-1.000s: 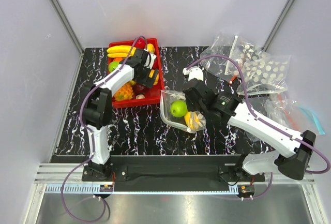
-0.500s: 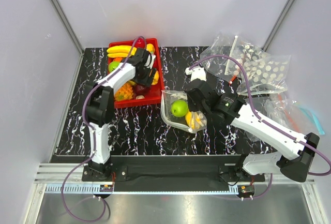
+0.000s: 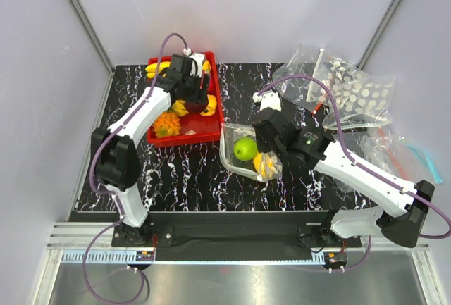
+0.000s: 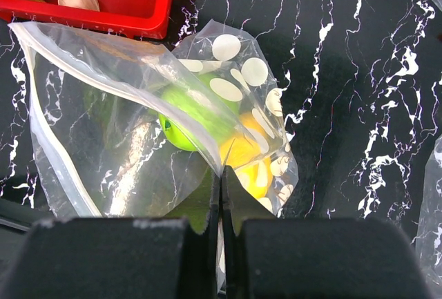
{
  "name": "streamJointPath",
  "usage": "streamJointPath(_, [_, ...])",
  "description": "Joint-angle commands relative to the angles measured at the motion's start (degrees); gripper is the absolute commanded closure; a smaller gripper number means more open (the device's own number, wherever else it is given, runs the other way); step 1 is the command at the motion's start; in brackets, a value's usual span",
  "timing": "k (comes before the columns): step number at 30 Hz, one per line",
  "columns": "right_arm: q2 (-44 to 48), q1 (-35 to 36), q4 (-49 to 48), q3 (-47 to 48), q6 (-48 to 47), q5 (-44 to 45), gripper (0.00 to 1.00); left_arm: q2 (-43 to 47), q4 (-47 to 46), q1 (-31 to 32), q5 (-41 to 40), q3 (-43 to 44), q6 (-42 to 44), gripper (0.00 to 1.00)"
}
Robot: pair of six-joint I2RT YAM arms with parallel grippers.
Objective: Place the food in the zip-top bag and seal the zipper
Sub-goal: Place the fake fruit in the bin, then pick up the fake fruit from the bin.
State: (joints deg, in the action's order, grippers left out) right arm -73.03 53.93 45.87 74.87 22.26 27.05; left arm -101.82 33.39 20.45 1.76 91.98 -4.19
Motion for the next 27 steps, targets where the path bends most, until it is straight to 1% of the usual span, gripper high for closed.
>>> streamJointPath(1, [0.6, -0.5, -0.8, 1.2, 0.6, 1.5, 1.00, -4.9, 3.4, 1.3, 1.8, 2.0, 1.3, 0.44])
streamJointPath(2, [0.5, -0.5, -0.8, 1.2, 0.6, 1.4, 1.00, -5.7, 2.4, 1.6, 2.0, 1.9, 1.6, 0.43])
streamJointPath(4, [0.3, -0.4, -0.6, 1.8, 0.5, 1.5, 1.00, -6.9, 2.3, 2.3, 2.4, 2.8, 1.5, 0.37])
streamJointPath(5, [0.0, -0.5, -0.4, 1.9, 0.4, 1.5, 1.00, -7.9, 3.0, 2.5, 1.5, 3.9, 0.9, 0.26])
streamJointPath(6, [0.0, -0.5, -0.3, 2.1, 0.3, 1.5, 1.00, -8.4, 3.5, 2.5, 0.4, 4.7, 0.4, 0.10])
streamJointPath(7, [0.0, -0.4, -0.3, 2.4, 0.3, 1.7, 1.00, -8.5, 3.9, 2.5, -1.1, 5.2, 0.1, 0.01])
streamJointPath(10, [0.0, -0.5, -0.2, 2.6, 0.2, 1.9, 1.00, -7.2, 2.6, 2.1, -6.0, 5.5, -1.3, 0.01])
streamJointPath(14, [0.1, -0.6, 0.1, 2.4, 0.1, 2.1, 1.00, -5.9, 2.2, -0.6, -5.6, 8.0, -3.3, 0.01])
streamJointPath(15, [0.0, -0.5, 0.0, 2.4, 0.0, 2.1, 1.00, -6.2, 2.9, -1.1, -6.8, 10.3, -3.7, 0.01])
streamJointPath(17, [0.0, -0.6, -0.2, 2.3, 0.1, 2.1, 1.00, -7.9, 4.9, -2.6, -8.4, 12.8, -4.2, 0.01])
streamJointPath(19, [0.0, -0.5, -0.4, 2.3, 0.0, 2.1, 1.00, -9.3, 5.3, -4.2, -8.5, 16.1, -3.9, 0.01])
streamJointPath(23, [-0.2, -0.8, -0.8, 2.6, -0.3, 1.8, 1.00, -14.9, 6.0, -6.2, -8.4, 22.2, -3.0, 0.03])
streamJointPath(25, [-0.4, -0.8, -0.8, 2.9, -0.5, 1.5, 1.00, -17.0, 6.3, -6.6, -9.0, 24.7, -2.8, 0.05])
streamJointPath(27, [-0.4, -0.8, -1.0, 3.2, -0.7, 1.3, 1.00, -19.7, 5.9, -7.1, -8.9, 27.7, -2.7, 0.09])
